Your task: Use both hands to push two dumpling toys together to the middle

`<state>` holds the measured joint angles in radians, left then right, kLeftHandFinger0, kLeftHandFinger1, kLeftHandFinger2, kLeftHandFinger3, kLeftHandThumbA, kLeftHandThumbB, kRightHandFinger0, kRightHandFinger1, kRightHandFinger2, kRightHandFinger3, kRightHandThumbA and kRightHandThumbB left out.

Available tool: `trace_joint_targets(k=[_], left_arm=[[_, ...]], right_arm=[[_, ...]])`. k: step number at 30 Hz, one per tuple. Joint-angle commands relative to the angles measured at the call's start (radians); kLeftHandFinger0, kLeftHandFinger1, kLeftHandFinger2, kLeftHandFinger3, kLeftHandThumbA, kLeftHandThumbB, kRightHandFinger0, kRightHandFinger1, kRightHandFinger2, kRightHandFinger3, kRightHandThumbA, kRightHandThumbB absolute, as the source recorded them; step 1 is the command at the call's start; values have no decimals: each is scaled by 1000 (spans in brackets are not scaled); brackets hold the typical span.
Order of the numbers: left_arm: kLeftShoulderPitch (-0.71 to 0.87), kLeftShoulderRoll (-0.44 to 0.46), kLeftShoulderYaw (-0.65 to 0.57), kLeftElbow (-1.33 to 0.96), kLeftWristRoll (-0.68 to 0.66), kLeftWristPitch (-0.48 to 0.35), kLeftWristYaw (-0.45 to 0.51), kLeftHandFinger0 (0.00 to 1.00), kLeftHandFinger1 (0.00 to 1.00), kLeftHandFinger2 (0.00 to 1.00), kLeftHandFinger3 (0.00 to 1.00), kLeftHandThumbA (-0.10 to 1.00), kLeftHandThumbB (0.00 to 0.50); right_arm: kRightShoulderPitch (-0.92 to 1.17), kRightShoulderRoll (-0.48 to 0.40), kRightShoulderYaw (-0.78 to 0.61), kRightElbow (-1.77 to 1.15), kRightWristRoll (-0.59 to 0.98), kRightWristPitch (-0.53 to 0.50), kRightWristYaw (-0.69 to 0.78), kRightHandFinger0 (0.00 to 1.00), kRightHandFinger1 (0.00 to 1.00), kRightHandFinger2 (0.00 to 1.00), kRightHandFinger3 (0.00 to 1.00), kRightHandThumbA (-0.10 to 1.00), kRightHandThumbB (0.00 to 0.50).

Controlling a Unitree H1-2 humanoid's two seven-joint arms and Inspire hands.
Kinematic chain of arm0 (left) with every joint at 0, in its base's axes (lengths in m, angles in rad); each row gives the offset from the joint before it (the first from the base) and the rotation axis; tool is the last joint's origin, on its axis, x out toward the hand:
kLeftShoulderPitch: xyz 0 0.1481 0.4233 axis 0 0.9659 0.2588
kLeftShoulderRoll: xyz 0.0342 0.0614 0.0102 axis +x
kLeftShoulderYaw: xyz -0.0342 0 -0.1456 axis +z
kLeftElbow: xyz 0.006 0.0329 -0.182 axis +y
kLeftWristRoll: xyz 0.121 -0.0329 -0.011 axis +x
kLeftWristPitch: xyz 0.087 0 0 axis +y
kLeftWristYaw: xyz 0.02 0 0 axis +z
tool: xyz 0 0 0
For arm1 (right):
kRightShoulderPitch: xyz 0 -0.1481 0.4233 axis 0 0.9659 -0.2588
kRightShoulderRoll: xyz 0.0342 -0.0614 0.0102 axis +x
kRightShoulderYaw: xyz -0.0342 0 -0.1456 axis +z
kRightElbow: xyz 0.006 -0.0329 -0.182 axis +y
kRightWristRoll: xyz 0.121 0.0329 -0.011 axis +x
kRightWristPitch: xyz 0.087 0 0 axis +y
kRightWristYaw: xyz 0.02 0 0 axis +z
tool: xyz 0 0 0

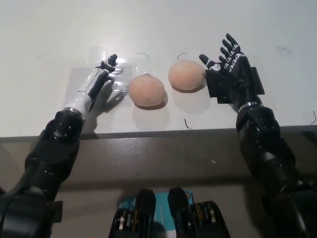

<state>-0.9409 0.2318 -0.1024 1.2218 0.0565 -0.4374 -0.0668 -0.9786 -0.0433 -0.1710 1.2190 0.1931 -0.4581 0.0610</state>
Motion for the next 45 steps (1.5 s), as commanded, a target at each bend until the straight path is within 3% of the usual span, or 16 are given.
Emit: trace_joint_targets(k=[1,3,7,12,19,21,24,25,28,36,38,41,45], left_arm=[[-67,25,3,-36,13,-28,-9,1000,1000,1000,1000,1000,387],[-58,31,12,-73,-1,-20,-32,1000,1000,1000,1000,1000,356],[33,69,17,-323,6,71,-44,1000,1000,1000,1000,1000,384],[175,111,62,-662,-45,118,-70,1000,1000,1000,1000,1000,367],[369,159,123,-1078,-117,162,-91,1000,1000,1000,1000,1000,373],[425,157,136,-1170,-144,180,-92,1000,1000,1000,1000,1000,353],[516,145,152,-1294,-179,170,-85,1000,1000,1000,1000,1000,348],[539,142,154,-1323,-182,173,-83,1000,1000,1000,1000,1000,348],[594,144,159,-1389,-174,173,-78,1000,1000,1000,1000,1000,348],[832,137,173,-1545,-169,128,-67,1000,1000,1000,1000,1000,395],[889,142,170,-1548,-218,119,-88,1000,1000,1000,1000,1000,373],[929,140,174,-1510,-229,82,-98,1000,1000,1000,1000,1000,352],[990,120,188,-1425,-241,59,-108,1000,1000,1000,1000,1000,323]], right_arm=[[-58,-10,-10,-39,0,-12,13,1000,1000,1000,1000,1000,219],[-46,-13,0,-66,-19,-12,-5,1000,1000,1000,1000,1000,221],[3,-26,-7,-176,-3,-12,41,1000,1000,1000,1000,1000,238],[136,-52,27,-472,-9,-10,68,1000,1000,1000,1000,1000,228],[350,-58,56,-973,6,116,75,1000,1000,1000,1000,1000,207],[405,-61,68,-1071,11,126,84,1000,1000,1000,1000,1000,232],[503,-68,87,-1243,1,163,86,1000,1000,1000,1000,1000,308],[527,-72,92,-1282,9,172,90,1000,1000,1000,1000,1000,321],[587,-85,104,-1369,25,171,104,1000,1000,1000,1000,1000,285],[795,-90,139,-1493,13,130,126,1000,1000,1000,1000,1000,299],[845,-90,148,-1508,5,139,121,1000,1000,1000,1000,1000,330],[884,-93,154,-1469,-2,123,119,1000,1000,1000,1000,1000,329],[951,-99,168,-1382,26,123,127,1000,1000,1000,1000,1000,279]])
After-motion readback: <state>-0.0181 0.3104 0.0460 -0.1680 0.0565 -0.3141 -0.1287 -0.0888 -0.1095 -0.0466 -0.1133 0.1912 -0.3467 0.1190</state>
